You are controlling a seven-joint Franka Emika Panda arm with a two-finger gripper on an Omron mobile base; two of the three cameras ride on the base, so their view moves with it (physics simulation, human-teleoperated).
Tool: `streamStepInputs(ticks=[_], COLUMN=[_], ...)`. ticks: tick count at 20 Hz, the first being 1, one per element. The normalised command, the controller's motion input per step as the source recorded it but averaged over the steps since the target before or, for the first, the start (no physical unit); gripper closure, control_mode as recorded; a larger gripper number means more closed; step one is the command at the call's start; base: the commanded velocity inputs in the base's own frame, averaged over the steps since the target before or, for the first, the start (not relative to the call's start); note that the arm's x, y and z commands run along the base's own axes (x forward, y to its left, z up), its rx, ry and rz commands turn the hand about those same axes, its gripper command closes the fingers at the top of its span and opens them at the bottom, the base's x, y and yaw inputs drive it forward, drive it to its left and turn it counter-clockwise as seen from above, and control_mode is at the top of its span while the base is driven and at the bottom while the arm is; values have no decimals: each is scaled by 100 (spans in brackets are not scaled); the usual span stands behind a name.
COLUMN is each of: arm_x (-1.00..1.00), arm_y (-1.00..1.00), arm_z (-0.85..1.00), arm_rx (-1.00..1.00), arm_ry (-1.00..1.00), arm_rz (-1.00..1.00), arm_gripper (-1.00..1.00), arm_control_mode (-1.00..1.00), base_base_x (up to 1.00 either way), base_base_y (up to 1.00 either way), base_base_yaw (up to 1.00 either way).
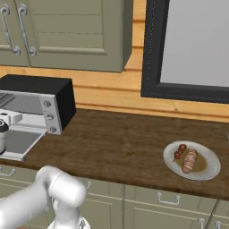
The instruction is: Pick up the kebab skewer and baguette bread, and place them inside the toaster oven. Close the toaster oven door and start by setting the timer.
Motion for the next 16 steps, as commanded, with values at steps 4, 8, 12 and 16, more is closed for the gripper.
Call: streamStepInputs(ticks=[4,8,12,16], arm_x=[47,46,42,39], arm_y=[12,37,38,26], arm_z=[-15,-21,-24,-37], arm_rx=[0,0,0,0], arm_ry=[0,0,1,5], arm_rz=[0,0,0,0], arm_gripper=[-100,-100,-100,-100], arm_control_mode=[-100,-100,-100,-100], base_base_x=[0,0,0,0], base_base_y=[0,0,0,0], base_base_yaw=[0,0,0,0])
